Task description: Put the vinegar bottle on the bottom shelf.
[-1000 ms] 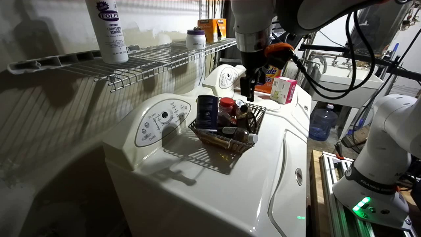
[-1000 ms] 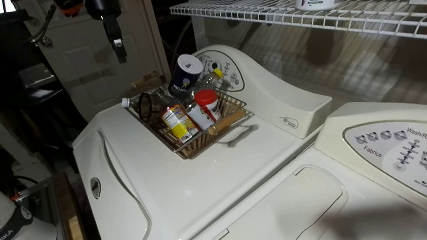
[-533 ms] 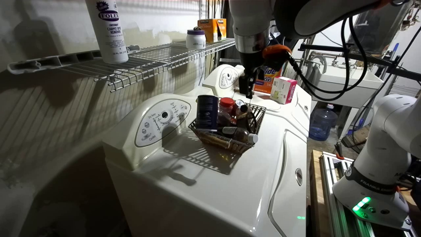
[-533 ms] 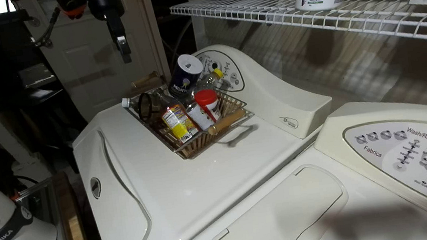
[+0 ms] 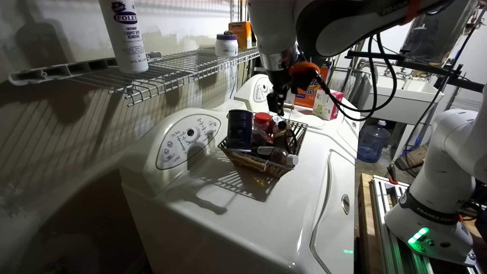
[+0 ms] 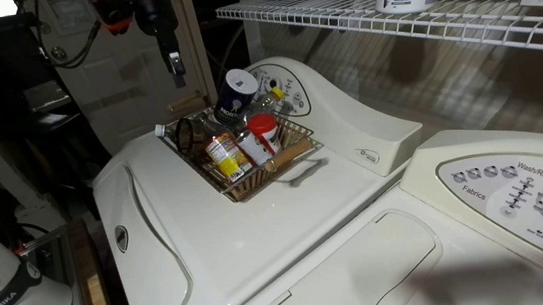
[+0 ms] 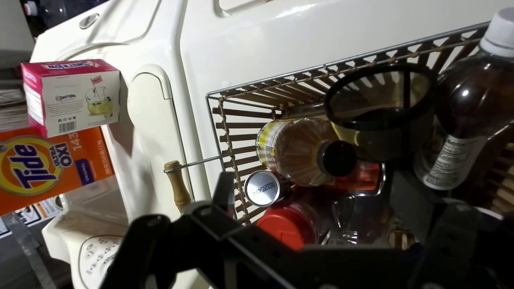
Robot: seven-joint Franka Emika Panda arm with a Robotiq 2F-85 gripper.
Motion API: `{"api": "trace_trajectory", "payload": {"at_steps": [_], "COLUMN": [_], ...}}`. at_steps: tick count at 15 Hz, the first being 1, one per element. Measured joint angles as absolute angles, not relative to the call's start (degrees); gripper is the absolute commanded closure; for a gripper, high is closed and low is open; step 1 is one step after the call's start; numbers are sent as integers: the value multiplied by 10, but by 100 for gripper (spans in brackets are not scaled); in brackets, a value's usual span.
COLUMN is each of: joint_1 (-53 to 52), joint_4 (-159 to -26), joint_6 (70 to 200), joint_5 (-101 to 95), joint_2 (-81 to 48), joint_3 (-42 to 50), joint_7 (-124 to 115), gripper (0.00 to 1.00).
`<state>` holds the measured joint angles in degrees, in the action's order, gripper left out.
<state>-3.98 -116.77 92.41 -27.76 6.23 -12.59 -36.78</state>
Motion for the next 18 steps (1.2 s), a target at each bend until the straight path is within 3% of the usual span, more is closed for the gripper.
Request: {"api": "trace_trajectory", "payload": {"at_steps": [18], "joint_1": [-41], "joint_4": [-1138], "joint_6": [897], "joint_5": [-229], "joint_2": [-22], "joint_3": [-73], "joint_7": [-437], "gripper": [0]}}
